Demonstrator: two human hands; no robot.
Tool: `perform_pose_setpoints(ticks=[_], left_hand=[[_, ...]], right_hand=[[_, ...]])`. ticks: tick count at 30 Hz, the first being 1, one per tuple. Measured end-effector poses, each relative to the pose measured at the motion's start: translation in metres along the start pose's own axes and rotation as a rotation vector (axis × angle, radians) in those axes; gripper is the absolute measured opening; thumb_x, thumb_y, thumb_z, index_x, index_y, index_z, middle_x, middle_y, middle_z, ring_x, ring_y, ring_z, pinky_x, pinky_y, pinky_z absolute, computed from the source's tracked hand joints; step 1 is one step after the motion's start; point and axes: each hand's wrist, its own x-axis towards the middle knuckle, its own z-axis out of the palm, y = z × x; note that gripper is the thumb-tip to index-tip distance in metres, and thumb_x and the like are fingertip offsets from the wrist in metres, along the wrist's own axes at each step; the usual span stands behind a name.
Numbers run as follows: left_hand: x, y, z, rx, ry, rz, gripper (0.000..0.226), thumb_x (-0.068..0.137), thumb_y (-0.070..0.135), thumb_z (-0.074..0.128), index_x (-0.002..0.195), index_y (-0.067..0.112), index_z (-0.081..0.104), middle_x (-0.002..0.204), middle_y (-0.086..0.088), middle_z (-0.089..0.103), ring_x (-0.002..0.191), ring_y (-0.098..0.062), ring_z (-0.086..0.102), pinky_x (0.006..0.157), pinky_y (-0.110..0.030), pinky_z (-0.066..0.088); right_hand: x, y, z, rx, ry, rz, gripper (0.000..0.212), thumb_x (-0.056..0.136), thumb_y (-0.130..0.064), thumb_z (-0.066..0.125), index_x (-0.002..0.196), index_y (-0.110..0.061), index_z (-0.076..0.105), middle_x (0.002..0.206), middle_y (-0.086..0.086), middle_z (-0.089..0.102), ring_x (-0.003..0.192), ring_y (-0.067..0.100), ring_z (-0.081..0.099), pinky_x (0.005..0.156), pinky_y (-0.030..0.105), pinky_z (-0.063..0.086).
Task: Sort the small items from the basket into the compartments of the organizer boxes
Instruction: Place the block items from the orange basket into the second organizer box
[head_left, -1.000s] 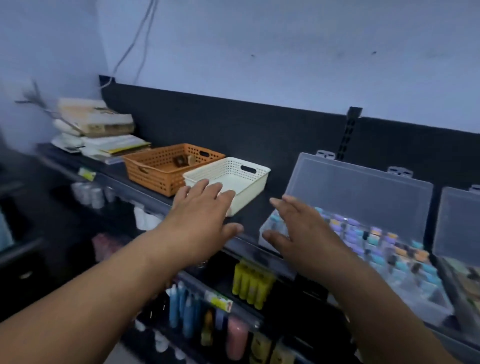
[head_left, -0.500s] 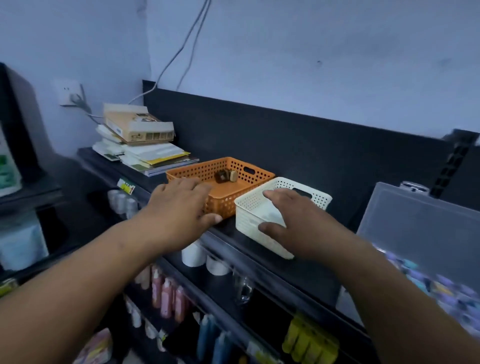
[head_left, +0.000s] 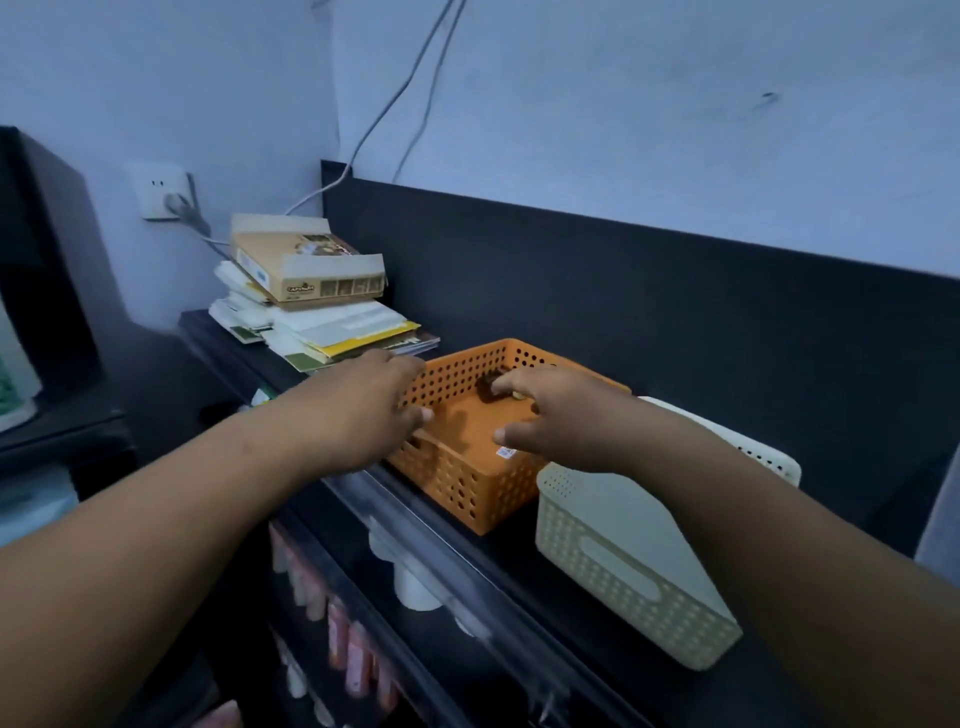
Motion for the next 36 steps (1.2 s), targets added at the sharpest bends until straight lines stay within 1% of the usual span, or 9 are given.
perform_pose_setpoints(ticks=[4,9,13,18,21,23,26,31,36], left_hand=[[0.044,-0.017,0.007,0.002,-0.073,0.059,0.049,0.095,0.039,0.05,0.141,0.024,0.04,0.136,-0.003,0.05,0.118,-0.022,0.052,0.097,-0.038,0.045],[0.094,-0.035,0.013,0.051,-0.236,0.14,0.037,0.098,0.036,0.045,0.134,0.027,0.046,0.124,-0.001,0.058,0.106,-0.019,0.057,0.088,-0.035,0.049],[0.131,-0.047,0.022,0.07,-0.365,0.229,0.036,0.098,0.033,0.045,0.134,0.027,0.047,0.129,-0.002,0.055,0.11,-0.019,0.055,0.086,-0.032,0.046],[0.153,-0.053,0.039,0.144,-0.559,0.278,0.042,0.094,0.032,0.054,0.134,0.026,0.047,0.129,-0.001,0.053,0.11,-0.018,0.054,0.089,-0.031,0.048],[0.159,-0.053,0.046,0.165,-0.632,0.33,0.046,0.09,0.026,0.061,0.134,0.025,0.048,0.13,-0.001,0.053,0.115,-0.019,0.052,0.094,-0.033,0.047],[0.163,-0.051,0.049,0.122,-0.674,0.353,0.055,0.088,0.023,0.064,0.138,0.027,0.043,0.134,0.0,0.05,0.118,-0.019,0.05,0.094,-0.032,0.045],[0.171,-0.049,0.054,0.068,-0.723,0.391,0.055,0.087,0.02,0.064,0.137,0.028,0.043,0.13,0.002,0.052,0.112,-0.015,0.051,0.088,-0.03,0.044],[0.181,-0.042,0.062,0.084,-0.77,0.409,0.041,0.088,0.03,0.063,0.127,0.026,0.051,0.112,0.004,0.055,0.096,-0.013,0.052,0.079,-0.029,0.042],[0.184,-0.04,0.071,0.127,-0.796,0.439,0.039,0.092,0.038,0.056,0.127,0.022,0.051,0.117,-0.001,0.056,0.105,-0.017,0.054,0.081,-0.03,0.042]], right_hand=[[0.038,-0.002,0.011,0.032,-0.087,0.057,0.06,0.086,-0.043,0.067,0.14,-0.032,0.044,0.135,-0.007,0.053,0.113,0.014,0.053,0.081,0.029,0.048],[0.078,-0.006,0.029,-0.036,-0.257,0.18,0.063,0.082,-0.041,0.073,0.138,-0.03,0.046,0.126,-0.006,0.057,0.109,0.016,0.055,0.09,0.034,0.05],[0.103,-0.01,0.041,-0.059,-0.455,0.26,0.059,0.083,-0.043,0.07,0.136,-0.033,0.047,0.125,-0.006,0.058,0.108,0.017,0.057,0.092,0.038,0.05],[0.118,-0.012,0.052,-0.014,-0.592,0.369,0.05,0.088,-0.041,0.064,0.134,-0.031,0.048,0.111,-0.001,0.063,0.091,0.012,0.06,0.074,0.027,0.052],[0.12,-0.014,0.054,0.023,-0.587,0.441,0.046,0.092,-0.026,0.062,0.135,-0.02,0.047,0.089,0.002,0.064,0.07,0.011,0.059,0.057,0.02,0.049],[0.118,-0.011,0.053,0.004,-0.485,0.465,0.046,0.088,-0.023,0.068,0.131,-0.02,0.051,0.094,0.004,0.067,0.079,0.015,0.063,0.07,0.028,0.054],[0.114,-0.007,0.042,0.014,-0.373,0.488,0.045,0.084,-0.035,0.072,0.125,-0.028,0.054,0.106,-0.001,0.065,0.097,0.018,0.06,0.087,0.035,0.051],[0.109,-0.017,0.036,0.041,-0.568,0.482,0.051,0.082,-0.032,0.073,0.127,-0.029,0.051,0.114,-0.005,0.059,0.106,0.016,0.054,0.089,0.033,0.047],[0.115,-0.017,0.048,-0.145,-0.681,0.547,0.06,0.084,-0.028,0.071,0.137,-0.02,0.045,0.131,0.002,0.052,0.116,0.023,0.051,0.079,0.03,0.042]])
